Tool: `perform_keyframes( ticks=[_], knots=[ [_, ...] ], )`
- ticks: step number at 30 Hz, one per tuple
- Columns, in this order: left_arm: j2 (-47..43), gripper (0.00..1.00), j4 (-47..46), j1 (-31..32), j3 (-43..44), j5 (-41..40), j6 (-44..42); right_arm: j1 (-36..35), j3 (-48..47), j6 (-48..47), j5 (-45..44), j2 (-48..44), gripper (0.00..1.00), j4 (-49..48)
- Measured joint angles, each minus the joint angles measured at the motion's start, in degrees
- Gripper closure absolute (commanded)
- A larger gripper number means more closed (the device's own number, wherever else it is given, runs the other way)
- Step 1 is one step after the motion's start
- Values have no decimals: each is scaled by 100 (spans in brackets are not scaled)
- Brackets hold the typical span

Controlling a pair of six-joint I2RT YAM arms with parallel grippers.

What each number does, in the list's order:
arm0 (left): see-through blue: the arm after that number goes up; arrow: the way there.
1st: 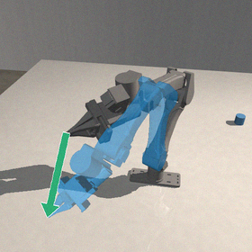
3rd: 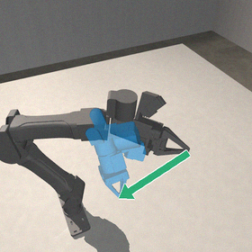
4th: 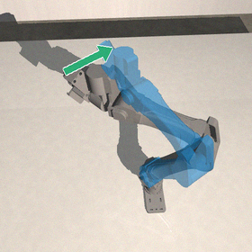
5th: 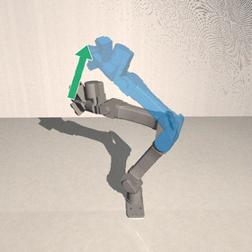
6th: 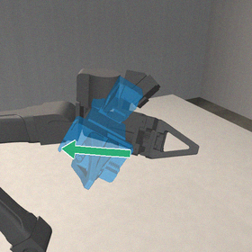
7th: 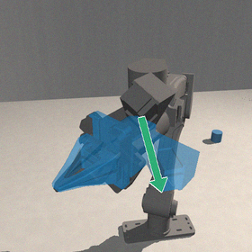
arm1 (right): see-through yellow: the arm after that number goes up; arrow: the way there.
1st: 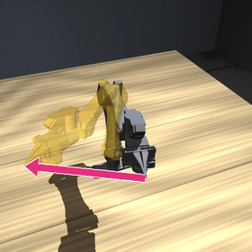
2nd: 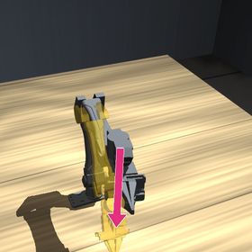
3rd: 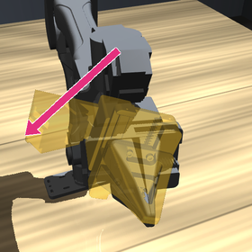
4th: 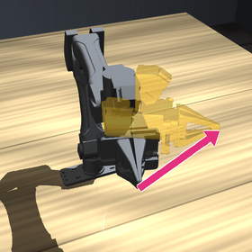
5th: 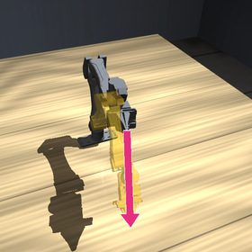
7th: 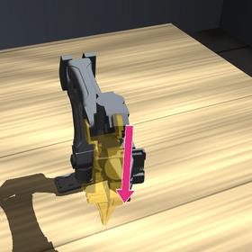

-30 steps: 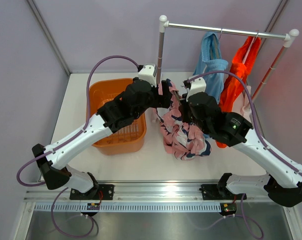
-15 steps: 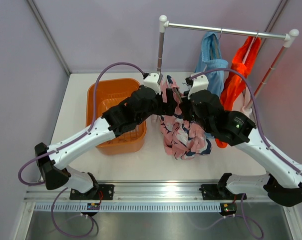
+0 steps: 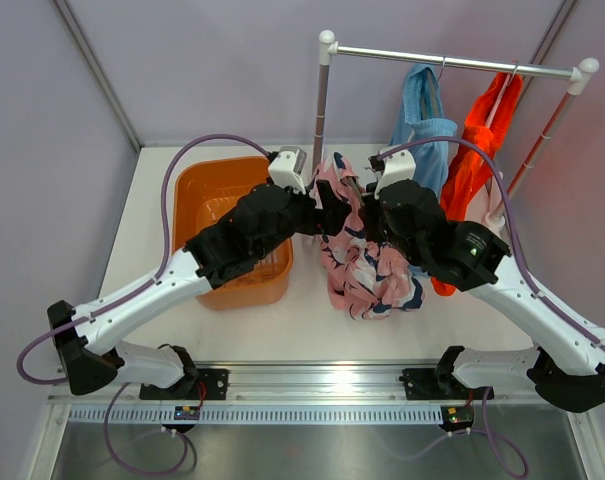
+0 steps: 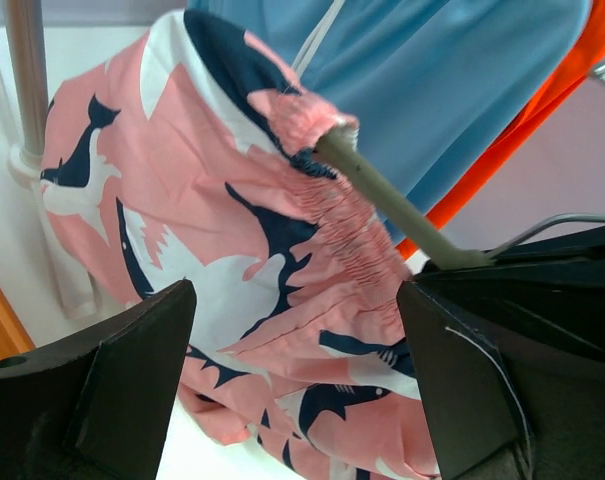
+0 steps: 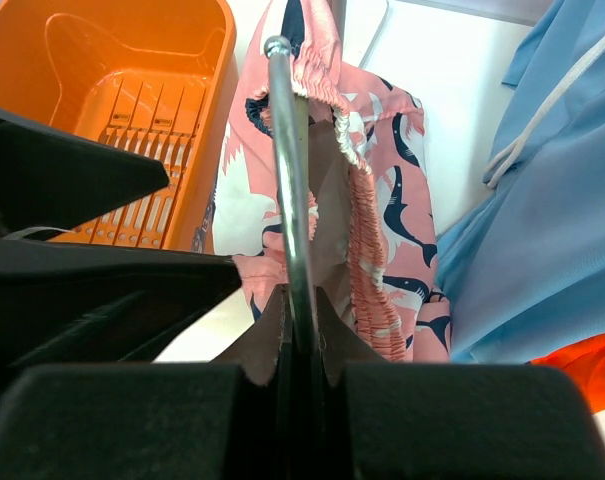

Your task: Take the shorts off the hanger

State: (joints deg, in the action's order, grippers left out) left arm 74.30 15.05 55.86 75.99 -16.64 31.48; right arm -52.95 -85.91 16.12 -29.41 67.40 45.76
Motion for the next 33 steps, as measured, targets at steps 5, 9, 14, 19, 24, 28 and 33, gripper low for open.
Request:
perform_keyframes(
  ticks=[5, 9, 14, 19, 24, 28, 33],
  knots=[
    [-22, 12, -166, 0, 7, 44, 13, 0, 0, 2, 7, 0, 100, 2],
    [133, 12, -155, 0, 61, 83, 31, 0, 0, 2, 11, 0, 100, 2],
    [269, 11, -175, -2, 68, 101, 57, 0, 0, 0, 9, 0, 100, 52],
    [271, 11, -317, -7, 68, 129, 101, 0, 0, 4, 15, 0, 100, 72],
    [345, 11, -492, -13, 79, 190, 157, 2, 0, 11, 0, -2, 100, 96],
    [481, 12, -474, -17, 129, 214, 166, 4, 0, 11, -94, -13, 100, 251],
    [634, 12, -444, -52, 120, 216, 199, 0, -2, 15, -55, -63, 100, 254]
  ],
)
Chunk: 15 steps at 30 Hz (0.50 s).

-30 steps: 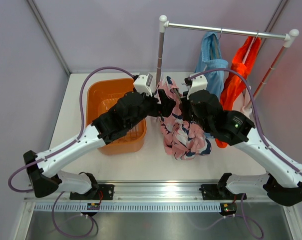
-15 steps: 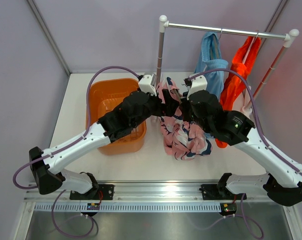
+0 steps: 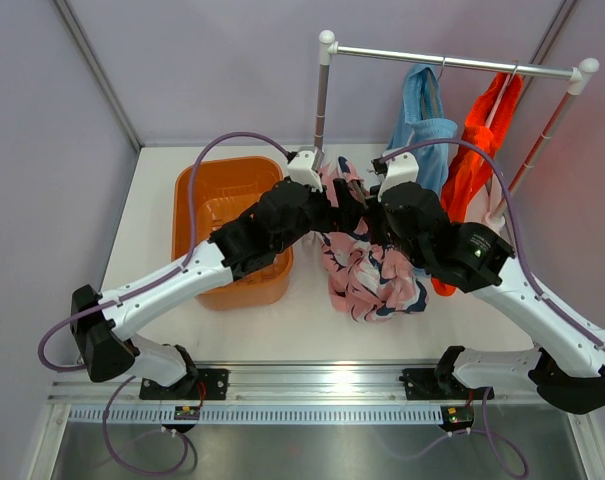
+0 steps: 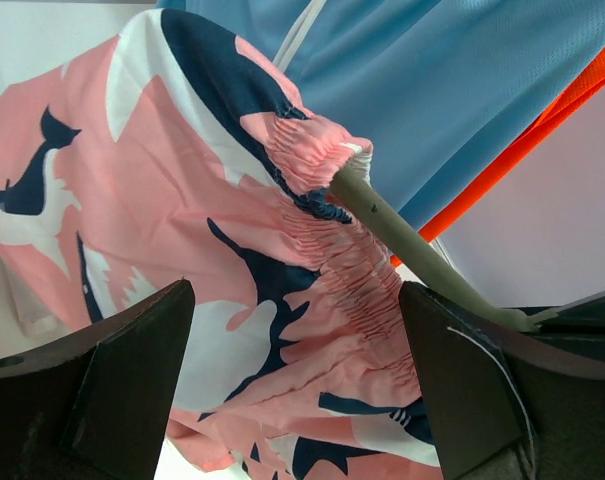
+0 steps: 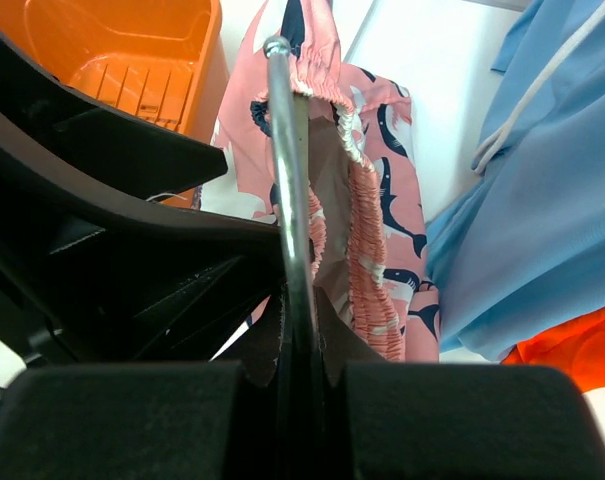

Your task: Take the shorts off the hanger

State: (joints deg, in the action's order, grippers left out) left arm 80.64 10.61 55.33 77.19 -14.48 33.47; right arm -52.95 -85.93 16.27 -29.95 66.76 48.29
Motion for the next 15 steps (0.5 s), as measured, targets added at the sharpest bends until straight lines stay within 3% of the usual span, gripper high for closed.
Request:
perform_keyframes(
  ticks=[15],
  knots=[
    [0, 11, -129, -66, -92, 85, 50, 0, 0, 4, 68, -15, 100, -7]
  ],
)
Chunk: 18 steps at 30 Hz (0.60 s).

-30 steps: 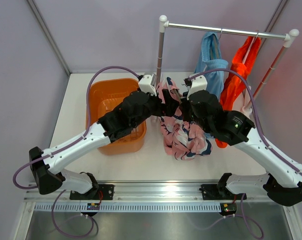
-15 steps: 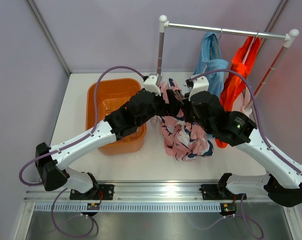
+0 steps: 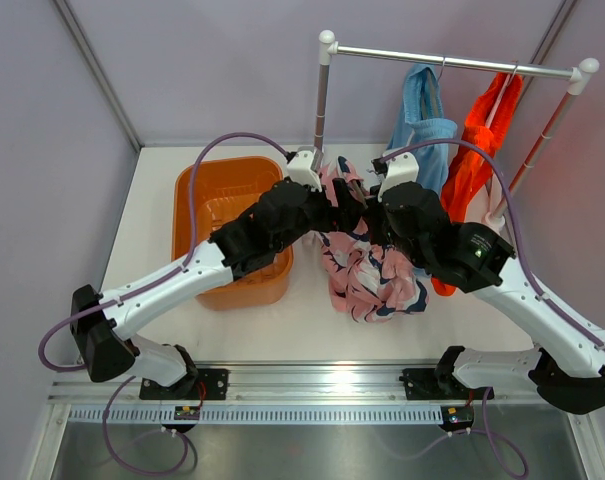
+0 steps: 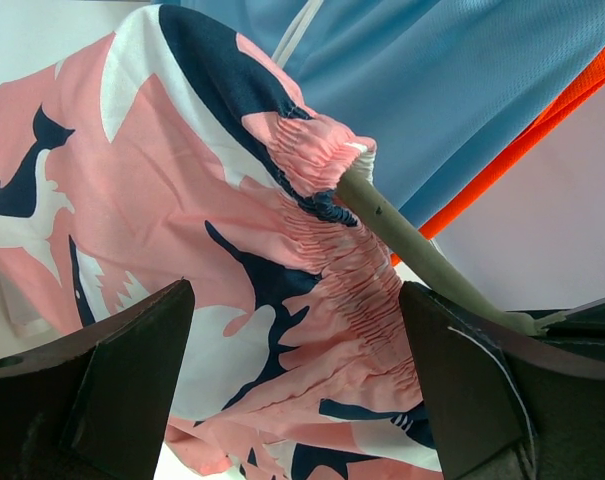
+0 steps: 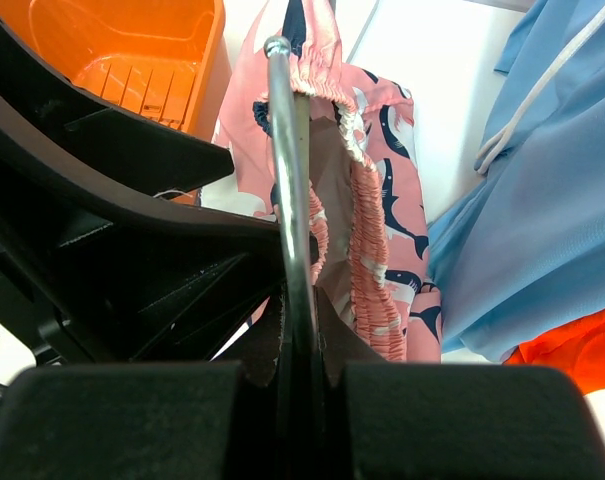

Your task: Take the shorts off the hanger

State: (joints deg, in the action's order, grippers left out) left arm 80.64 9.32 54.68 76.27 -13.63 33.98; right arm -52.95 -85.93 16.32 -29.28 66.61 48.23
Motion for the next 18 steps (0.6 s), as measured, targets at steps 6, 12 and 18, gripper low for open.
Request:
perform_keyframes(
  ticks=[6, 12, 18],
  knots=[
    [48, 11, -81, -57, 0, 13, 20, 0, 0, 0, -4, -13, 100, 0],
    [66, 11, -699, -127, -286, 129, 177, 2, 0, 2, 4, -125, 100, -33],
    [74, 11, -1047, -155, -374, 258, 236, 2, 0, 24, 35, -227, 100, -44]
  ],
)
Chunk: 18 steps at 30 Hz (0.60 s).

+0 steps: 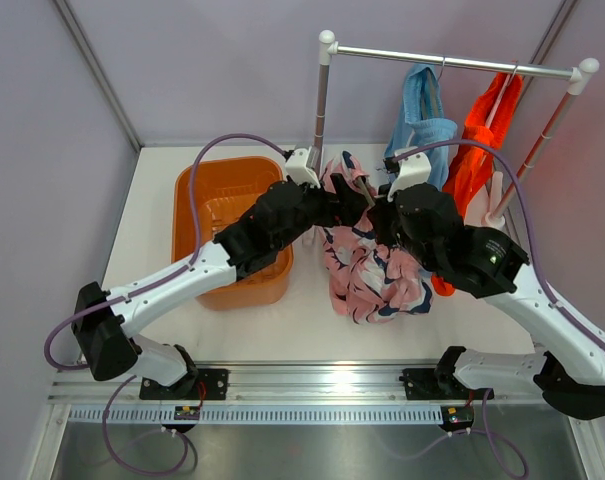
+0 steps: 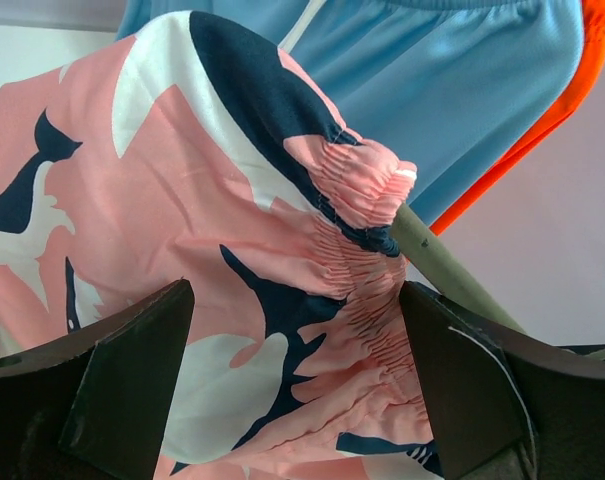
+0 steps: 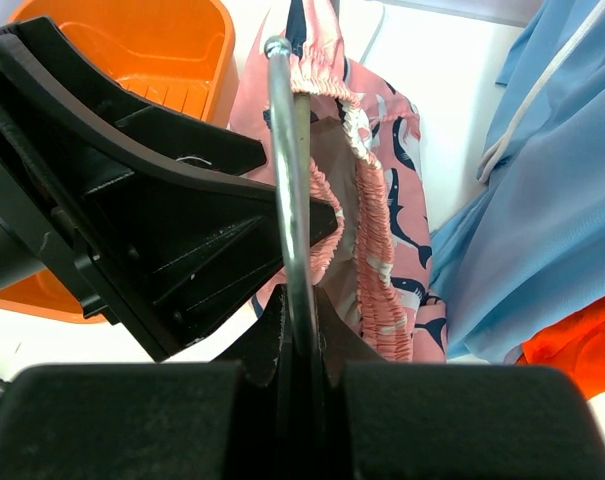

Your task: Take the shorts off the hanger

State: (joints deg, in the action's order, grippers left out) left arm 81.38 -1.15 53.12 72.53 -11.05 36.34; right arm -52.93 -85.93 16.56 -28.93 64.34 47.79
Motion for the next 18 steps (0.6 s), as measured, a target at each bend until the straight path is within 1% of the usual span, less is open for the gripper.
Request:
perform_keyframes(
  ticks=[2, 5, 8, 9, 12, 13, 14, 16, 17, 18],
  knots=[
    [0, 11, -52, 0, 0, 13, 4, 0, 0, 11, -2, -31, 100, -13],
    [13, 16, -94, 0, 2, 13, 9, 0, 2, 24, -4, -46, 100, -24],
    [79, 32, -96, 0, 70, 9, 20, 0, 15, 46, 0, -46, 100, -31],
    [114, 43, -87, 0, 118, 7, 17, 0, 20, 57, 4, -44, 100, -35],
    [179, 60, -66, 2, 247, -20, -11, -2, 59, 87, 22, -44, 100, -44],
    [184, 70, -59, 0, 271, -42, -26, -2, 70, 94, 33, -44, 100, -44],
    [186, 76, -63, 2, 289, -63, -44, -2, 81, 107, 57, -44, 100, -37],
    [186, 83, -46, 0, 319, -136, -79, -2, 96, 120, 92, -42, 100, -37],
    [186, 90, -31, 2, 334, -155, -98, -2, 101, 125, 103, -42, 100, -37],
    [186, 94, -13, 4, 352, -186, -116, -2, 105, 127, 107, -42, 100, -37]
  ],
)
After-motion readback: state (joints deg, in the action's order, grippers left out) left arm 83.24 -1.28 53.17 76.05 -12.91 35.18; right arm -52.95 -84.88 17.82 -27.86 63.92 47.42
